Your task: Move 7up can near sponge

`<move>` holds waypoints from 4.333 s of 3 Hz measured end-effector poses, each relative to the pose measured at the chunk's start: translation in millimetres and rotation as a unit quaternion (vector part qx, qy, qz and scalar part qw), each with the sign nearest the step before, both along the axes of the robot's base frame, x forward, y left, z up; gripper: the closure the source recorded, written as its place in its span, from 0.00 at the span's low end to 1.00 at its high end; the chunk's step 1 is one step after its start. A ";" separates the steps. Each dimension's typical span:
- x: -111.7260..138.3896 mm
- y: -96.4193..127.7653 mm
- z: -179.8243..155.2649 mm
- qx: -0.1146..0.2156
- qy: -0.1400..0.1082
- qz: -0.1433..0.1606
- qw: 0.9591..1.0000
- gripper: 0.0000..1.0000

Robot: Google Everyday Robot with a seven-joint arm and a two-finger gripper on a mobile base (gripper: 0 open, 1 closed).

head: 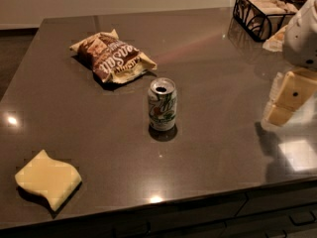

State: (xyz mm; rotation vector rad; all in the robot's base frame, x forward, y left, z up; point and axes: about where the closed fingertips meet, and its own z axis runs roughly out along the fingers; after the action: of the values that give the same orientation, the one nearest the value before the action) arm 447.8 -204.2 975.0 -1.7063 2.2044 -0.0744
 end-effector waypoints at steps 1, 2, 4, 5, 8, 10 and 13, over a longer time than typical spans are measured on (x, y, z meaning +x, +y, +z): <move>16.8 23.6 -6.9 0.017 -0.015 0.005 1.000 0.00; 32.8 65.1 -24.8 0.046 -0.007 0.030 0.998 0.00; 42.9 115.9 -52.0 0.068 0.011 0.067 0.995 0.00; 47.1 140.6 -61.2 0.078 0.016 0.088 0.993 0.00; 42.7 186.0 -73.7 0.092 0.035 0.126 0.987 0.15; 46.5 190.1 -69.4 0.097 0.034 0.130 0.986 0.62; 3.4 265.0 -48.5 0.107 0.032 0.233 0.966 1.00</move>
Offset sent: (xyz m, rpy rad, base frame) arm 0.0466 0.1032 -0.0432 0.1533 0.0148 0.1122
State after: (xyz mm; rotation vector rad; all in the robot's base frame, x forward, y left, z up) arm 451.2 60.8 926.5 -2.0671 1.7184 0.3279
